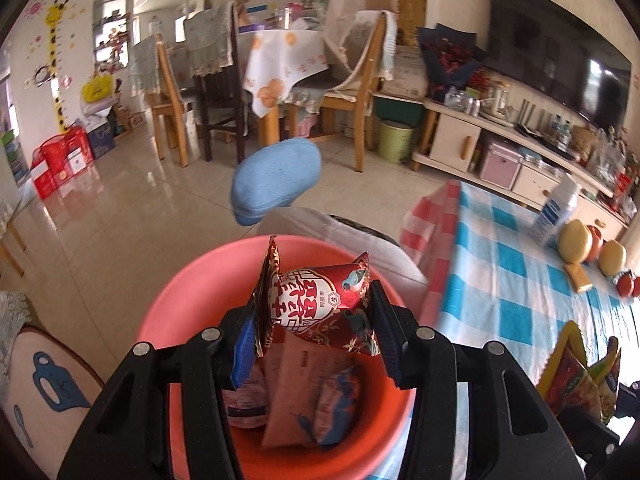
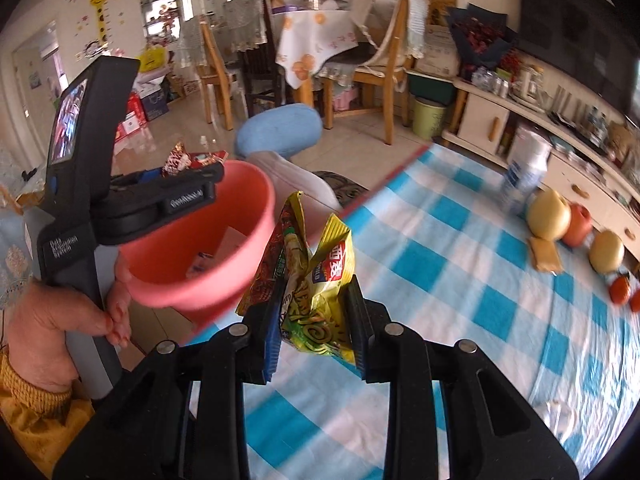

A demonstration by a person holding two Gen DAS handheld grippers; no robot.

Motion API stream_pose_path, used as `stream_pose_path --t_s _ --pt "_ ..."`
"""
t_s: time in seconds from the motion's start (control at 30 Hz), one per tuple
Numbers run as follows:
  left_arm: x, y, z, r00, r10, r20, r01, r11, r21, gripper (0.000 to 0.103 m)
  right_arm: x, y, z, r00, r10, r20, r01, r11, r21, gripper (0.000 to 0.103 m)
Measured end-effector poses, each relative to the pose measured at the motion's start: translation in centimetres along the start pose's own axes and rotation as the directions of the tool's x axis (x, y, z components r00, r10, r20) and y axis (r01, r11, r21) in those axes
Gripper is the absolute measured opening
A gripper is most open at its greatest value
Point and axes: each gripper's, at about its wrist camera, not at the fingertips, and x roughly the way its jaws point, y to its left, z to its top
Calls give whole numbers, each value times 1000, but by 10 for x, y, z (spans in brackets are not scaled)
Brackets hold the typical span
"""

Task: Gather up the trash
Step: 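Carry both packets to the orange bucket and open both tools to drop them, then move both open tools from the bucket back over the table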

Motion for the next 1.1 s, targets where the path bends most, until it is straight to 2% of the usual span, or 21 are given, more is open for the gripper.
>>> stream_pose_path --t_s 0.33,0.6,0.63,0.67,0.7,0.73,0.87,0.93,1.1 --pt "12 47 5 999 45 -26 -47 994 -95 51 38 49 35 999 50 -9 -51 992 -118 31" --pt "23 71 7 996 76 -50 -83 986 -145 55 73 81 43 998 48 -44 -56 978 -201 33" --pt "24 73 8 996 77 -50 -84 986 -145 57 79 84 41 998 42 -50 -52 975 -215 40" --pt "25 73 8 996 76 -49 -82 986 -144 66 81 86 40 998 35 -52 -46 974 -220 45" --pt "25 73 8 996 81 -48 -88 986 -142 76 84 86 38 998 34 -55 -45 974 -221 58" --pt "25 72 9 994 96 -44 -101 985 -138 79 86 85 36 998 34 -54 -45 976 -214 67" --pt "25 67 10 993 109 -38 -113 985 -127 89 82 75 31 998 33 -47 -40 985 -170 72" --pt "25 65 11 994 103 -37 -107 987 -117 90 77 67 27 999 12 -37 -18 988 -153 77" --pt "26 47 12 994 105 -34 -107 992 -72 92 65 48 12 999 -16 -46 10 993 -121 81"
